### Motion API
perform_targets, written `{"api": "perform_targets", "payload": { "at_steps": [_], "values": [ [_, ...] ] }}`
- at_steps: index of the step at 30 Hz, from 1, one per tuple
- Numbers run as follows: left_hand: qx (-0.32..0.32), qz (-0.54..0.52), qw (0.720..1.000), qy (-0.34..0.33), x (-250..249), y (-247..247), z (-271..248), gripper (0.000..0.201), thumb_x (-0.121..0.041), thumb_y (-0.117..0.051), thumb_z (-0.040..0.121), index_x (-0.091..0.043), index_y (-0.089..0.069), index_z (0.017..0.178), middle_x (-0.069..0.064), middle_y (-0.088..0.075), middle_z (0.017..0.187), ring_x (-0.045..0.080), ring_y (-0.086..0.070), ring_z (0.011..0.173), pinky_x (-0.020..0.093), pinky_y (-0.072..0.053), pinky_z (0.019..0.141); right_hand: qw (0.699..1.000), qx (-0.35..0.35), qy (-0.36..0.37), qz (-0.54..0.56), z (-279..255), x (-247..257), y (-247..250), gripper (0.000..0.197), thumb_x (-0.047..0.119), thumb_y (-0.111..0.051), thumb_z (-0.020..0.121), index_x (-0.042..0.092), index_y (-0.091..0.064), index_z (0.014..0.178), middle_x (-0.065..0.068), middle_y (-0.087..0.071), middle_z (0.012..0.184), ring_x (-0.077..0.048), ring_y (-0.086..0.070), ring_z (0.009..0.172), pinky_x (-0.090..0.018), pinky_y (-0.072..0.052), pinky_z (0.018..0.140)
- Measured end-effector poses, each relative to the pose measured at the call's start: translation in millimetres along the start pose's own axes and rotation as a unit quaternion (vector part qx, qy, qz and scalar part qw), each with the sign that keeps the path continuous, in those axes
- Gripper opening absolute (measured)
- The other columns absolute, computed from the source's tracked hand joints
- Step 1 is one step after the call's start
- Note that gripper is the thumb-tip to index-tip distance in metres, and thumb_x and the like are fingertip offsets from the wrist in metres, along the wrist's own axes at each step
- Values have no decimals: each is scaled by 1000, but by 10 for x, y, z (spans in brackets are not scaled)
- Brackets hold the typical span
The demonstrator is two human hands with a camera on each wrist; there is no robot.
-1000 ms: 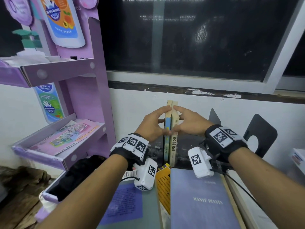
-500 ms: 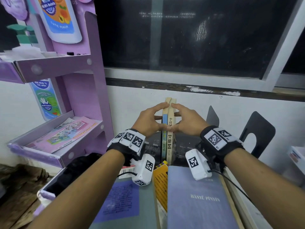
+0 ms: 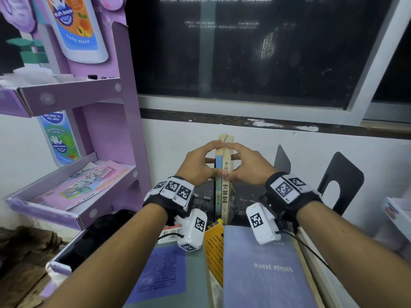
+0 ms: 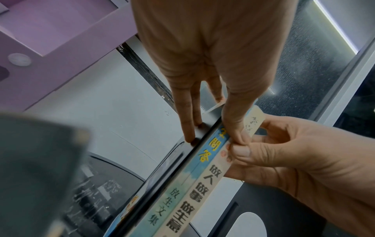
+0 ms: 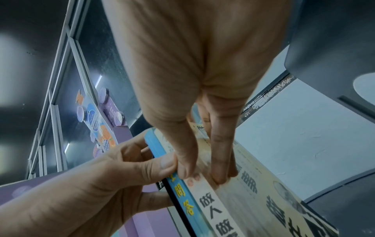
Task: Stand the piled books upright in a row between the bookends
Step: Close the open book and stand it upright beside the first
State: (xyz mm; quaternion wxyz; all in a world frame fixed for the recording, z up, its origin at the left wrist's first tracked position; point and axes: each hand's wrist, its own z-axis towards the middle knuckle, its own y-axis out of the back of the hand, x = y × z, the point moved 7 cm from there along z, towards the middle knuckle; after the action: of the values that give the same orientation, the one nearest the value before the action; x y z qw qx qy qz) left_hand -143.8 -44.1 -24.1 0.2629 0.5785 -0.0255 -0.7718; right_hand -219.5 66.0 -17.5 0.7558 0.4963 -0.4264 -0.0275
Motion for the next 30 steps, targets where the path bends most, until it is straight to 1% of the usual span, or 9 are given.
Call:
{"api": "perform_targets", "payload": {
  "at_steps": [4, 7, 11, 13, 16, 20, 22, 26, 30],
  "values": [
    [18, 3, 1000, -25, -42, -29, -24, 69, 4, -79, 70, -35, -56, 122, -16, -45, 136, 15, -58, 107, 28, -60, 71, 1000, 2, 1, -10, -66, -5, -7, 99, 8, -85, 67, 26, -31, 148, -9, -56, 136, -27, -65, 104, -29, -51, 86],
    [20, 24, 999, -33, -50, -31, -30, 70, 2, -80, 71, -32, -55, 127, -14, -43, 141, 12, -56, 108, 20, -57, 77, 1000, 18, -5, -4, -99, -1, -25, 103, 4, -84, 67, 27, -27, 149, -10, -54, 138, -29, -65, 108, -36, -51, 95],
    [10, 26, 999, -41, -54, -33, -52, 70, 3, -80, 70, -28, -56, 128, -13, -47, 137, 15, -58, 113, 19, -55, 85, 999, 38, -13, -13, -134, 25, -36, 110, 4, -84, 67, 28, -19, 152, -9, -49, 144, -27, -66, 105, -38, -50, 97],
    [5, 45, 998, -50, -60, -34, -58, 70, 2, -79, 70, -24, -55, 130, -10, -49, 139, 13, -57, 112, 15, -52, 87, 999, 49, -16, -14, -155, 42, -53, 113, 5, -83, 69, 30, -13, 154, -10, -44, 148, -25, -68, 102, -40, -51, 96],
    [0, 86, 995, -47, -86, -26, -77, 71, 0, -79, 73, -23, -52, 135, -8, -45, 145, 10, -56, 109, 7, -49, 80, 998, 61, -18, -19, -206, 76, -72, 115, 6, -82, 71, 35, -7, 154, -9, -43, 149, -26, -66, 105, -40, -51, 96],
    [4, 116, 993, -37, -97, -40, -113, 72, -3, -76, 77, -25, -47, 140, -8, -37, 151, 10, -55, 109, 4, -47, 74, 997, 69, -34, -30, -264, 100, -86, 113, 9, -79, 75, 35, -2, 153, -9, -42, 150, -27, -62, 113, -40, -49, 99],
    [10, 124, 992, -32, -106, -47, -143, 72, -5, -75, 79, -26, -45, 141, -8, -32, 154, 12, -56, 112, 5, -47, 75, 996, 73, -39, -38, -294, 118, -77, 112, 10, -79, 76, 34, -1, 154, -9, -41, 150, -27, -60, 116, -40, -47, 101],
    [21, 127, 991, -21, -134, -33, -244, 67, -10, -72, 84, -27, -42, 142, -7, -34, 153, 16, -54, 120, 16, -44, 89, 993, 88, -52, -63, -420, 169, -34, 107, 16, -76, 80, 29, 0, 155, -9, -37, 153, -26, -51, 127, -34, -41, 106],
    [27, 148, 989, 8, -131, 20, -344, 66, -23, -69, 87, -31, -37, 145, -6, -42, 148, 19, -54, 119, 23, -44, 88, 991, 94, -59, -69, -561, 246, 7, 99, 21, -72, 85, 24, -2, 155, -6, -37, 153, -23, -40, 137, -29, -36, 103]
  ]
}}
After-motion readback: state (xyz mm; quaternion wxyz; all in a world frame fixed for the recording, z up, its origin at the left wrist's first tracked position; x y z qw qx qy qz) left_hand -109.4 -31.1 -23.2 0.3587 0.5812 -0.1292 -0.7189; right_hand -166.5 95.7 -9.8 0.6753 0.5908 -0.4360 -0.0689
